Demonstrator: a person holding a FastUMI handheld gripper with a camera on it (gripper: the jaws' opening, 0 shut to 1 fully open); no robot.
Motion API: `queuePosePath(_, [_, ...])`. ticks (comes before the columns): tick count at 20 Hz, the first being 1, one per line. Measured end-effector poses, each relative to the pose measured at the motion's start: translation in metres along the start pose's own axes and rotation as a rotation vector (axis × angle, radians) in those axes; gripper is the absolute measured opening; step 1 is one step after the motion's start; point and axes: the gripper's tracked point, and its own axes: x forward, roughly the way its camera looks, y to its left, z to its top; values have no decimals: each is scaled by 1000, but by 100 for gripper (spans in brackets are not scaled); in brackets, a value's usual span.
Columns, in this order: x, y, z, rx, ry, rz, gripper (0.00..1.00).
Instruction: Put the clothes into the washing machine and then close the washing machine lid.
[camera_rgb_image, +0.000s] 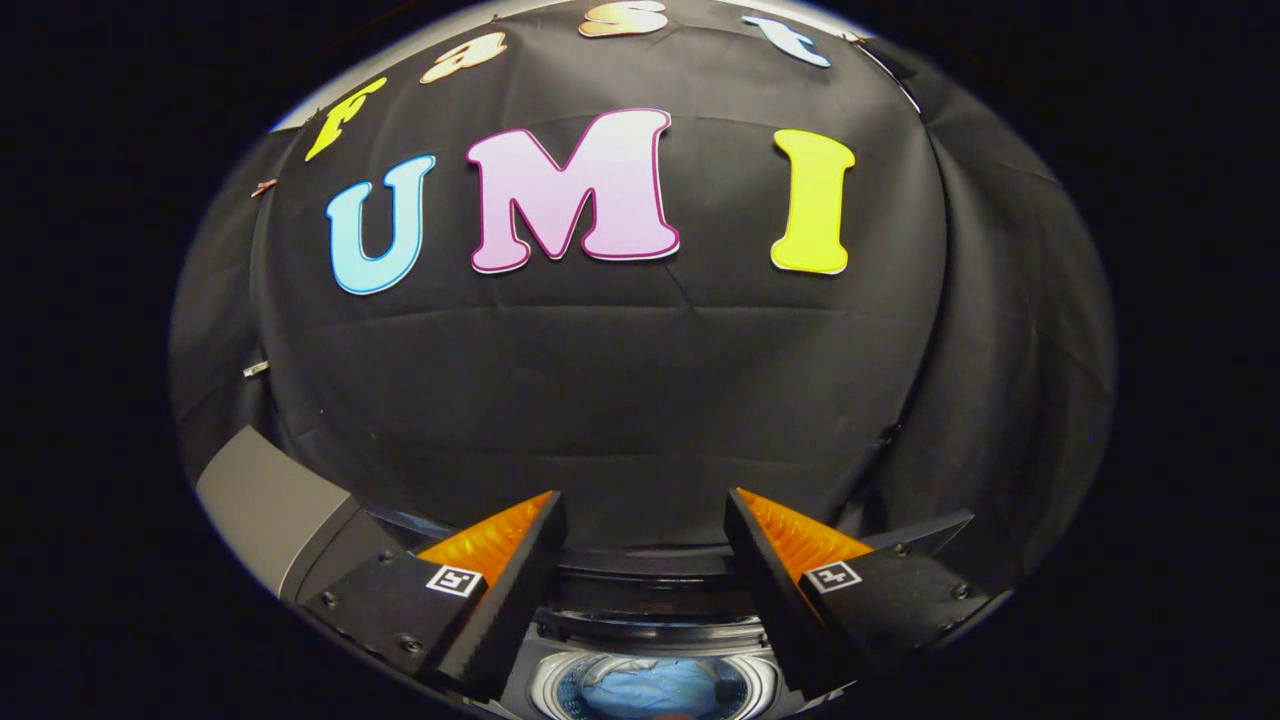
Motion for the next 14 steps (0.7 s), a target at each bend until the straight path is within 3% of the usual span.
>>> queuePosePath(6, [-3,-1,-1,-6,-25,6,100])
queuePosePath(14, [-8,-4,-2,-13,-21,-64,100])
